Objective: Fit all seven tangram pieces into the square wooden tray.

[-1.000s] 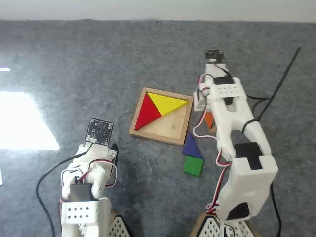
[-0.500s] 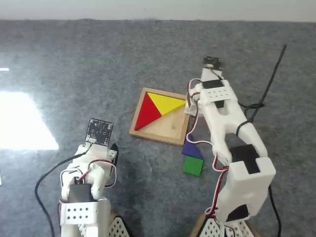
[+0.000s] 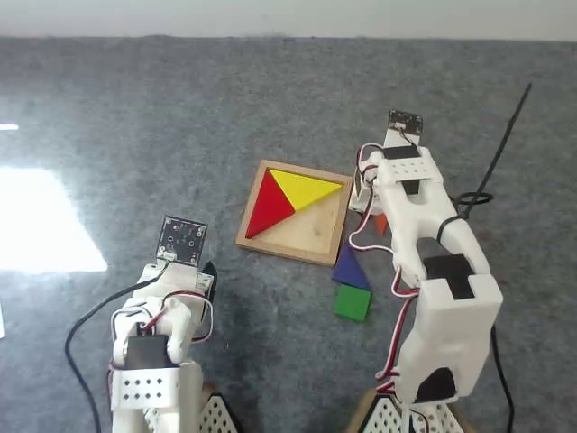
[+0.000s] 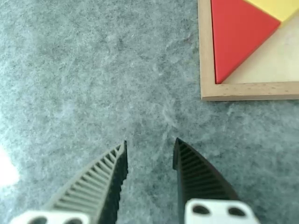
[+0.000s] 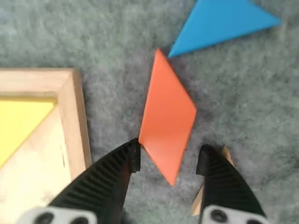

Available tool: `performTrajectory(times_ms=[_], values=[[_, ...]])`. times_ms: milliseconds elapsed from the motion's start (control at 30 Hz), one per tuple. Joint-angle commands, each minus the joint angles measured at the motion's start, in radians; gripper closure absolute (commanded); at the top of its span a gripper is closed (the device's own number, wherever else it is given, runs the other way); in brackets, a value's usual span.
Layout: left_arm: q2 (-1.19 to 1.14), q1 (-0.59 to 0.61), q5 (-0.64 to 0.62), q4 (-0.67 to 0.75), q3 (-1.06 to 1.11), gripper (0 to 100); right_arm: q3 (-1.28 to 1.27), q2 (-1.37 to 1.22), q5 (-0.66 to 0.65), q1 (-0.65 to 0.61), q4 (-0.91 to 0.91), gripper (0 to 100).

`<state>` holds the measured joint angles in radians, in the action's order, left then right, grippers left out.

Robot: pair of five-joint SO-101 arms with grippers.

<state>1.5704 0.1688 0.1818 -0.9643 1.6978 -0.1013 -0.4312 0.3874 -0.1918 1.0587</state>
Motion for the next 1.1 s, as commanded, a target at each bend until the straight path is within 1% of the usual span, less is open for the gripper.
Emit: performTrajectory(times_ms=[0,167,300,600,867,1067], values=[[0.015,0.006,0.012,0.000,-0.008,85,0.080,0.059,-0.009,0.018,0.030,79.0],[0.015,0.006,0.012,0.000,-0.008,85,0.091,0.203,-0.063,-0.007,0.051,79.0],[0.015,0.006,0.012,0.000,-0.008,85,0.084,0.240,-0.066,-0.041,0.028,79.0],[0.015,0.006,0.012,0.000,-0.008,85,0.094,0.061,-0.066,-0.035,-0.036,78.9],[0.015,0.006,0.012,0.000,-0.008,85,0.104,0.024,-0.066,0.053,-0.027,79.0],[0.015,0.006,0.012,0.000,-0.008,85,0.106,-0.036,-0.066,0.093,-0.033,79.0]])
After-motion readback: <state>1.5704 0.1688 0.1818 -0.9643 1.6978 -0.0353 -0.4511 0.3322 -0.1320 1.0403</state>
